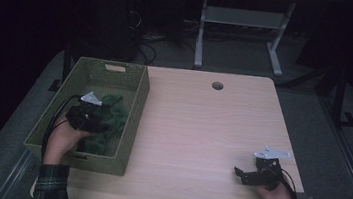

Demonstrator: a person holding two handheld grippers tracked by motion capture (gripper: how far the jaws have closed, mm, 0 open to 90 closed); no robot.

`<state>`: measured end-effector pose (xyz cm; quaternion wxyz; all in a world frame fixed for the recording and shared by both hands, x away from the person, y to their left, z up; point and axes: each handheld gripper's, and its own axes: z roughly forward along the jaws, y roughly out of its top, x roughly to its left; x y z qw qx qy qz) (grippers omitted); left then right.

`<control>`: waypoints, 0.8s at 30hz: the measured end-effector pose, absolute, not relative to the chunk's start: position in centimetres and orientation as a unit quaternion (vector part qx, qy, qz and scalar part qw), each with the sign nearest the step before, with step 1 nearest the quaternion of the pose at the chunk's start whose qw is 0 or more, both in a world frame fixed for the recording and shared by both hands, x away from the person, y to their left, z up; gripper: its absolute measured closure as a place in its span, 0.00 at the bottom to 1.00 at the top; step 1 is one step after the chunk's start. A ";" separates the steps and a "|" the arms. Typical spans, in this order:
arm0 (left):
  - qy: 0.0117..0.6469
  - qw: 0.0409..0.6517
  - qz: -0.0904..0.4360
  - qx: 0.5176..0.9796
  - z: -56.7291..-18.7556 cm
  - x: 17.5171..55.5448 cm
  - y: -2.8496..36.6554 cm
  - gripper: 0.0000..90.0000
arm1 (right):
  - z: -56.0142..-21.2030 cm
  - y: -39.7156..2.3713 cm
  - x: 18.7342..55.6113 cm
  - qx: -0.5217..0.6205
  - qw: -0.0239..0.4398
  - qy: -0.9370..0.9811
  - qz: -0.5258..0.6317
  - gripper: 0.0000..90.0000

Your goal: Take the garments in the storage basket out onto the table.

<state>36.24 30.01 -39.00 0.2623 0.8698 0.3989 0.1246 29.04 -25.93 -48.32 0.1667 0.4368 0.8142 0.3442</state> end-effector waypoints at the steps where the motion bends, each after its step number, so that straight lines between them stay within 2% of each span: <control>1: 0.399 0.257 0.123 0.872 -39.3 36.4 30.0 0.55 | -48.3 -25.9 29.0 0.437 0.167 0.814 0.344 0.03; 7: 0.400 0.234 0.117 0.879 -40.5 36.9 29.9 0.57 | -48.3 -25.9 29.0 0.437 0.167 0.814 0.344 0.03; 10: 0.400 0.228 0.114 0.880 -40.8 37.0 29.9 0.60 | -48.3 -25.9 29.0 0.437 0.167 0.814 0.344 0.03; 13: 0.402 0.224 0.111 0.881 -40.9 37.1 29.9 0.67 | -48.3 -25.9 29.0 0.437 0.167 0.814 0.344 0.03; 17: 0.405 0.215 0.109 0.882 -40.8 37.1 29.8 0.83 | -48.3 -25.9 29.0 0.437 0.167 0.814 0.344 0.03; 24: 0.426 0.223 0.101 0.871 -40.5 37.0 30.0 0.91 | -48.3 -25.9 29.0 0.437 0.167 0.814 0.344 0.03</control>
